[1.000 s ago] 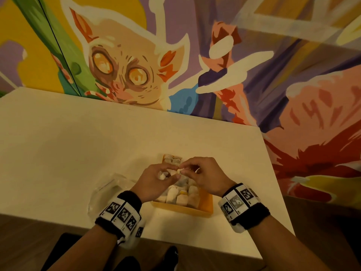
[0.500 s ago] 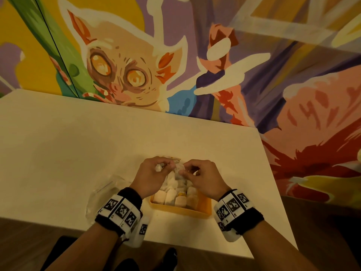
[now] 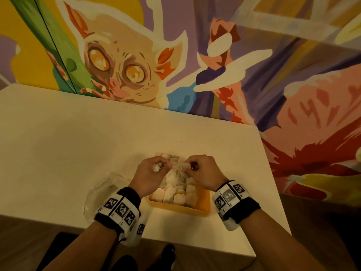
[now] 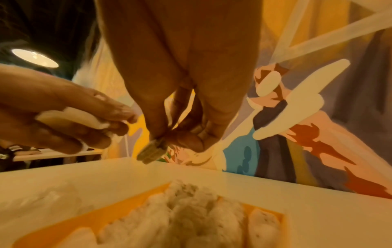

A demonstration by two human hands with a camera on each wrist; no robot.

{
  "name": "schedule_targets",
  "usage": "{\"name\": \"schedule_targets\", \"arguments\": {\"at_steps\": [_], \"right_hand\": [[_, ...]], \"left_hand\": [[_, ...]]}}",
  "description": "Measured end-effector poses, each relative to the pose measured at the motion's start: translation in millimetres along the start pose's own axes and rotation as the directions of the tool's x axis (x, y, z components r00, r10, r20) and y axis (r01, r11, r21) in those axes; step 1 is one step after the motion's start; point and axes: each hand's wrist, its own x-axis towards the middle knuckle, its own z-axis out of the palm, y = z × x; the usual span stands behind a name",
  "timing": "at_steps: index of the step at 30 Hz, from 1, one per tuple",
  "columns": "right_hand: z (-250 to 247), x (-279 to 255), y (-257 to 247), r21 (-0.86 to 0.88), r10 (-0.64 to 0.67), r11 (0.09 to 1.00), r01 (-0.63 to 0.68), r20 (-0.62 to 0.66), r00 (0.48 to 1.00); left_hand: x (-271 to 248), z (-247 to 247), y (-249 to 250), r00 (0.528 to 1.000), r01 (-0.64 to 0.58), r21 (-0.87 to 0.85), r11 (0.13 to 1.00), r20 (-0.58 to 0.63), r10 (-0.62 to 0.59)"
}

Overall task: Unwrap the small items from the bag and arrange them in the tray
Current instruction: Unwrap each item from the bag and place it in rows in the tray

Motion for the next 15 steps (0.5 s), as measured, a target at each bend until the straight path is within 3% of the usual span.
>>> {"name": "schedule_targets", "arguments": {"at_steps": [8, 15], "right_hand": [[-15, 13, 50, -0.123, 0.259, 0.956, -0.268, -0.083, 0.962], [-4, 18, 60, -0.377, 0.273, 0.886, -0.271, -0.050, 0.961]], "left_hand": [[-14, 0, -26, 0.989, 0.136, -0.016, 0.991, 0.061, -0.134], [-16, -2, -25, 0.989, 0.130, 0.003, 0.992, 0.071, -0.130]]}}
